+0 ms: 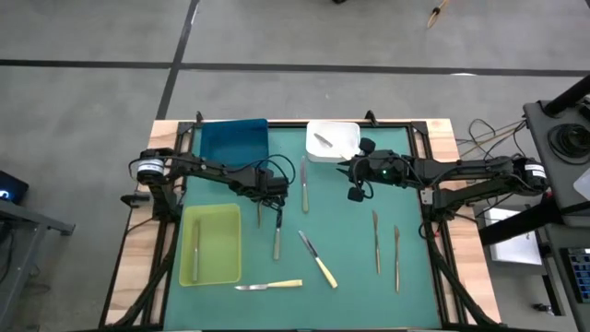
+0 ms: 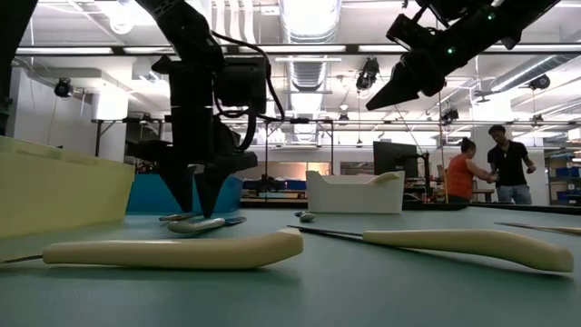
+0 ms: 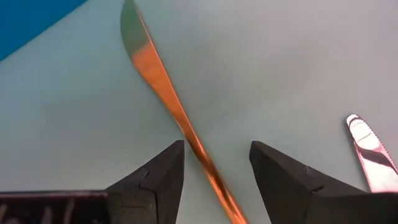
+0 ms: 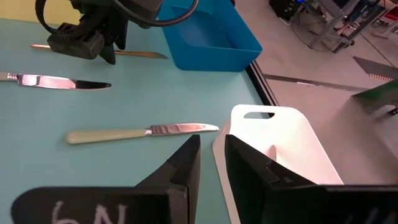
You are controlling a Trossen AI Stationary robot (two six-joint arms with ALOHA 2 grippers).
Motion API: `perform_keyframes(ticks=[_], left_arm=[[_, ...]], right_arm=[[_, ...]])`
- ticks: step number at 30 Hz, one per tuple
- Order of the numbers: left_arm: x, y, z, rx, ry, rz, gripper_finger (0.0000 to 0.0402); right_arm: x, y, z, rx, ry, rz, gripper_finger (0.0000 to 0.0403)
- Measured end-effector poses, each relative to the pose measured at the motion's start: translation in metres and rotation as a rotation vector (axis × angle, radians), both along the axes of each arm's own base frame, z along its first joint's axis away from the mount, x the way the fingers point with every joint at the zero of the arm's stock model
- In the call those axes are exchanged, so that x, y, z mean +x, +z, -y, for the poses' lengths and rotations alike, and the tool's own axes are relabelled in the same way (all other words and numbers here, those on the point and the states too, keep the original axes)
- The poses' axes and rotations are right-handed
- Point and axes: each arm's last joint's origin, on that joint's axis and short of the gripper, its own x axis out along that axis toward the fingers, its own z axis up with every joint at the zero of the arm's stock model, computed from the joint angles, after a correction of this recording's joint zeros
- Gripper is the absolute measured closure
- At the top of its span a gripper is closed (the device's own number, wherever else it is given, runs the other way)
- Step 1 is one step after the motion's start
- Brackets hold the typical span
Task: Sort silverware by color (type)
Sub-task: Put the left gold knife into the blue bin
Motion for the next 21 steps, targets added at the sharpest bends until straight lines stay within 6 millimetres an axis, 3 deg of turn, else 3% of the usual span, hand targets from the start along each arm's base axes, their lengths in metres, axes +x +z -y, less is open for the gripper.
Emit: perform_keyframes(ticks=[9,21], left_arm=[[0.0021,0.0014,0.0037,0.003,0.0,0.029,0.0246],[0.0043,0.0012,0.0068,-0.017,0.001,0.052,0.0325]], right_arm=[[0.0,0.0001,0.0,-0.004,0.002,-0.001,0.0337],[0.0002,0.0003,0.0,-0.005,0.003,0.001,0.0337]])
